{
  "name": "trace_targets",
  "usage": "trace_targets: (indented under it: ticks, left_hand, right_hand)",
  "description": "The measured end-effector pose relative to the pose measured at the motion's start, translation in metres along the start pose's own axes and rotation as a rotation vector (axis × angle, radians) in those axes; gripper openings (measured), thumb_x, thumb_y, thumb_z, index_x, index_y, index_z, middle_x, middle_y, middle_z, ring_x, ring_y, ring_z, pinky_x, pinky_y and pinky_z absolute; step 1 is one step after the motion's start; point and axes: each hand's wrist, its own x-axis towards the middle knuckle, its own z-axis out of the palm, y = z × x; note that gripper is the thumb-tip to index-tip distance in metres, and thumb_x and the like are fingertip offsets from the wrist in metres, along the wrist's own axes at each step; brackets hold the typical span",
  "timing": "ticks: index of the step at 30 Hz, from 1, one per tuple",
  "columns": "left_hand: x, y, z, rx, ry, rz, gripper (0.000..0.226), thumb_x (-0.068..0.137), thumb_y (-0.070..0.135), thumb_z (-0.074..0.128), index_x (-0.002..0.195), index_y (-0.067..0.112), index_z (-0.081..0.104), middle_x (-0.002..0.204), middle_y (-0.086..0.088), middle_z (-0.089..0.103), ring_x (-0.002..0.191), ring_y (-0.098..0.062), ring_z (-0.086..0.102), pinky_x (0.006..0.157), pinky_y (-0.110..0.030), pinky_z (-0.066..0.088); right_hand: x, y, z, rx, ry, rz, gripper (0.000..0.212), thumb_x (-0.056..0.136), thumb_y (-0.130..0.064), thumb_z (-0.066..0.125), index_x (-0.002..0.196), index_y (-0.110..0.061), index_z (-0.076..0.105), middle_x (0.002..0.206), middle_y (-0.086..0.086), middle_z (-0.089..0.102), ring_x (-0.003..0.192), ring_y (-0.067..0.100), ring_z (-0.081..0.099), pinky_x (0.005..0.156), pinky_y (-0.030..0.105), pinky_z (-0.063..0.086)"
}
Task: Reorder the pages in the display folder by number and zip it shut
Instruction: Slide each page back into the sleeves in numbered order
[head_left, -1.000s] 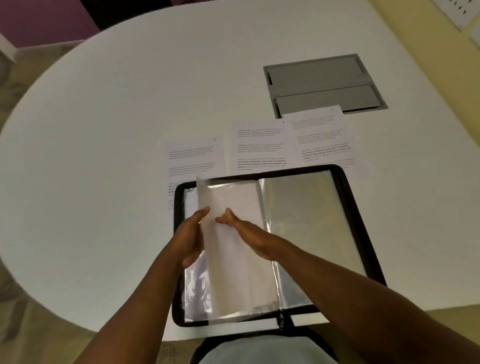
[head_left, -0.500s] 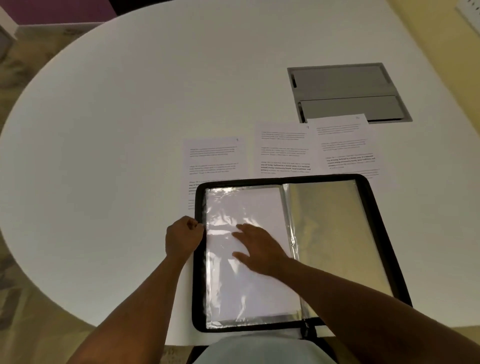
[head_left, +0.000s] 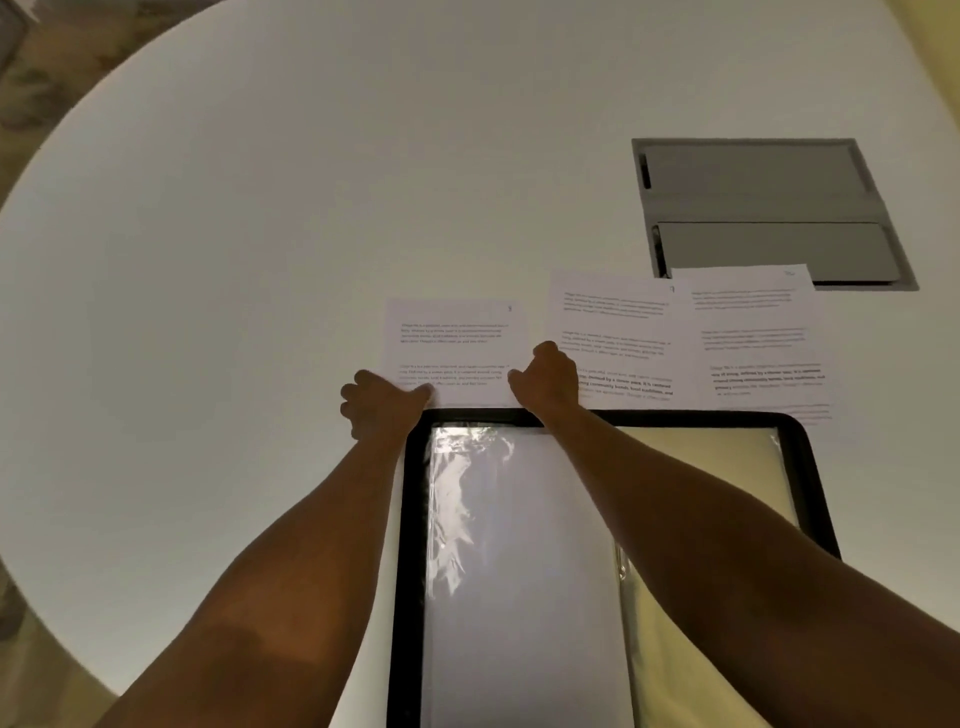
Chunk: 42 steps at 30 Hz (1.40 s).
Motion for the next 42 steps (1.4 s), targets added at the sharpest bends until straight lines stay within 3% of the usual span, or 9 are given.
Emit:
trace_targets:
  ticks: [8, 11, 15, 22, 25, 28, 31, 38, 42]
  left_hand:
    - [0.034, 0.004, 0.009, -0.006, -0.058, -0.108, 0.075, 0.042, 0.054, 0.078, 0.104, 0.014, 0.062, 0.102, -0.006, 0.065, 0.095, -0.028, 0.064, 0.084, -0.045, 0.055]
    - [0.029, 0.008, 0.006, -0.071, -0.066, -0.026, 0.040, 0.059, 0.041, 0.078, 0.086, 0.016, 0.062, 0.087, -0.001, 0.063, 0.086, -0.021, 0.064, 0.071, -0.031, 0.055]
    - [0.028, 0.010, 0.000, -0.316, -0.023, 0.057, 0.042, 0.078, 0.015, 0.073, 0.112, 0.013, 0.048, 0.102, -0.002, 0.058, 0.088, -0.020, 0.060, 0.074, -0.030, 0.053]
    - [0.008, 0.046, -0.058, -0.523, 0.158, 0.377, 0.019, 0.089, 0.024, 0.068, 0.105, 0.014, 0.067, 0.100, -0.001, 0.069, 0.090, -0.019, 0.068, 0.081, -0.034, 0.058]
    - [-0.017, 0.070, -0.082, -0.604, 0.164, 0.504, 0.018, 0.089, 0.025, 0.069, 0.103, 0.014, 0.067, 0.097, -0.001, 0.070, 0.089, -0.019, 0.069, 0.079, -0.034, 0.058]
    - [-0.049, 0.090, -0.093, -0.658, 0.083, 0.551, 0.017, 0.089, 0.024, 0.070, 0.102, 0.015, 0.067, 0.098, 0.001, 0.071, 0.090, -0.016, 0.069, 0.078, -0.029, 0.058]
    - [-0.081, 0.104, -0.089, -0.743, -0.087, 0.533, 0.014, 0.088, 0.017, 0.071, 0.102, 0.013, 0.067, 0.098, 0.000, 0.072, 0.086, -0.012, 0.069, 0.072, -0.022, 0.055]
    - [-0.140, 0.118, -0.029, -0.760, -0.500, 0.387, 0.017, 0.092, 0.020, 0.065, 0.103, 0.007, 0.066, 0.102, -0.006, 0.074, 0.091, -0.021, 0.072, 0.080, -0.035, 0.058]
    - [-0.164, 0.114, 0.041, -0.677, -0.446, 0.324, 0.018, 0.096, 0.029, 0.057, 0.094, 0.015, 0.068, 0.094, -0.005, 0.074, 0.088, -0.025, 0.071, 0.077, -0.037, 0.059]
  right_hand:
    - [0.030, -0.010, 0.019, 0.124, -0.004, 0.231, 0.050, 0.078, -0.025, 0.075, 0.116, -0.003, 0.052, 0.112, 0.011, 0.062, 0.099, 0.026, 0.063, 0.087, 0.039, 0.056]
    - [0.032, -0.007, 0.020, 0.092, -0.039, 0.158, 0.027, 0.083, -0.022, 0.068, 0.102, -0.005, 0.062, 0.104, 0.010, 0.067, 0.096, 0.026, 0.064, 0.086, 0.039, 0.056]
    - [0.029, -0.016, 0.010, 0.222, 0.002, 0.032, 0.011, 0.089, -0.022, 0.065, 0.091, -0.011, 0.064, 0.092, 0.002, 0.067, 0.088, 0.020, 0.063, 0.082, 0.032, 0.054]
    - [0.012, -0.050, -0.055, 0.775, 0.054, -0.120, 0.010, 0.084, -0.021, 0.075, 0.081, -0.022, 0.065, 0.091, 0.002, 0.073, 0.084, 0.019, 0.071, 0.080, 0.038, 0.059]
    - [-0.003, -0.058, -0.094, 0.936, 0.106, -0.197, 0.009, 0.084, -0.015, 0.075, 0.082, -0.018, 0.067, 0.085, 0.000, 0.073, 0.075, 0.010, 0.068, 0.069, 0.028, 0.057]
    - [-0.020, -0.054, -0.133, 0.962, 0.146, -0.284, 0.008, 0.087, -0.014, 0.071, 0.083, -0.015, 0.065, 0.075, -0.007, 0.070, 0.065, 0.002, 0.063, 0.061, 0.019, 0.049]
    - [-0.034, -0.029, -0.170, 0.910, 0.164, -0.352, 0.013, 0.089, -0.018, 0.070, 0.090, -0.005, 0.067, 0.077, -0.007, 0.069, 0.073, 0.007, 0.065, 0.071, 0.024, 0.054]
    - [-0.057, 0.074, -0.235, 0.808, 0.167, -0.319, 0.008, 0.087, -0.020, 0.072, 0.095, -0.020, 0.071, 0.091, -0.005, 0.074, 0.086, 0.015, 0.072, 0.079, 0.032, 0.059]
    - [-0.054, 0.147, -0.268, 0.821, 0.351, -0.212, 0.010, 0.087, -0.026, 0.073, 0.095, -0.022, 0.072, 0.097, 0.003, 0.074, 0.089, 0.022, 0.071, 0.080, 0.037, 0.059]
